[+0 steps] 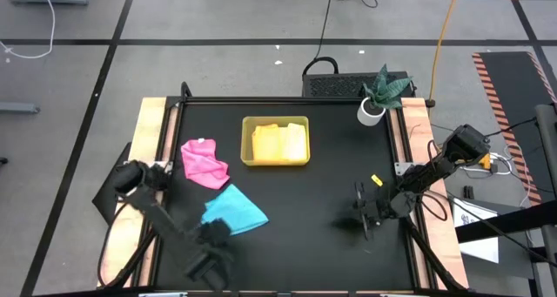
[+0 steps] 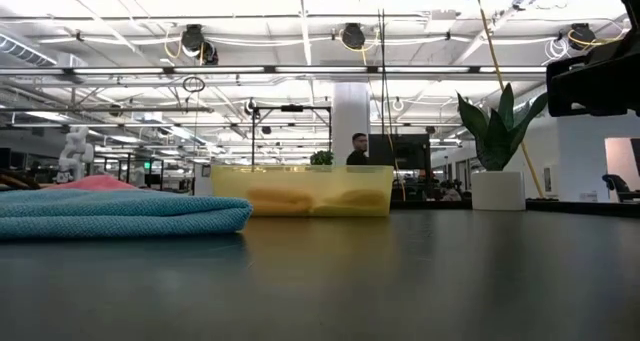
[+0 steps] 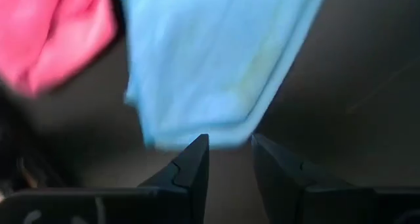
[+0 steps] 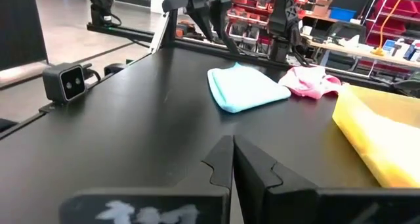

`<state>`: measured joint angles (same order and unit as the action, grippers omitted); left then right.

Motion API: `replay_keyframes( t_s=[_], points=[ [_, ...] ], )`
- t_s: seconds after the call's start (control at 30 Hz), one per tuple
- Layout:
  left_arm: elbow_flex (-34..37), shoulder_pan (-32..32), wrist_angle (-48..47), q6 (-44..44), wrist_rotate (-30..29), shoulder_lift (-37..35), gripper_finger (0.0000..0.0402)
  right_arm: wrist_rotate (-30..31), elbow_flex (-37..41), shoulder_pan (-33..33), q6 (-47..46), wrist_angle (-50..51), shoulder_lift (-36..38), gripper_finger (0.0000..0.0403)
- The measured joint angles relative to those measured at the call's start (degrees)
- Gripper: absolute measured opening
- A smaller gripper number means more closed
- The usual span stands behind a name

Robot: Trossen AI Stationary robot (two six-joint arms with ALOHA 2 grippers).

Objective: Fold microfiber towels
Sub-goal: Fold the blue microfiber cloth

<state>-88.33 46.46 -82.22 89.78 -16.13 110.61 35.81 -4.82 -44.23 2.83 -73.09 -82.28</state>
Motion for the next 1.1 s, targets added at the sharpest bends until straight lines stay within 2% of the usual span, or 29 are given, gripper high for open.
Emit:
replay_keyframes(
  t_s=[0.07,0.17,0.3,0.43,0.6,0.7,0.97,1.1],
  points=[
    [0.0,2.9,-2.0,8.0,-0.5,0.0,0.0117,0.1,0.0,0.0,1.0,0.0,0.0,0.0004],
    [0.1,5.7,-4.5,15.2,-2.9,0.0,0.0117,0.1,0.0,0.0,3.8,-0.4,0.0,0.0004],
    [0.1,6.6,-8.1,20.4,-3.1,-0.6,0.0118,0.1,0.0,0.0,5.6,-1.9,0.0,0.0004],
    [3.6,6.1,-5.1,21.3,-3.2,-1.7,0.0118,0.1,0.0,0.0,4.7,-2.5,0.0,0.0004],
    [15.2,4.7,7.5,20.8,-2.7,-6.8,0.0118,0.1,0.0,0.0,6.0,-2.6,0.0,0.0004],
    [22.0,3.8,10.2,23.0,-0.6,-10.7,0.0118,0.1,0.0,0.0,5.7,-2.6,0.0,0.0004],
    [42.1,2.4,29.8,24.7,-0.7,-25.0,0.0118,0.1,0.0,0.1,2.7,-2.6,0.0,0.0004],
    [49.3,2.8,36.2,27.9,-5.4,-31.3,0.0118,0.1,0.0,0.1,2.5,-2.5,0.0,0.0004]
  ],
)
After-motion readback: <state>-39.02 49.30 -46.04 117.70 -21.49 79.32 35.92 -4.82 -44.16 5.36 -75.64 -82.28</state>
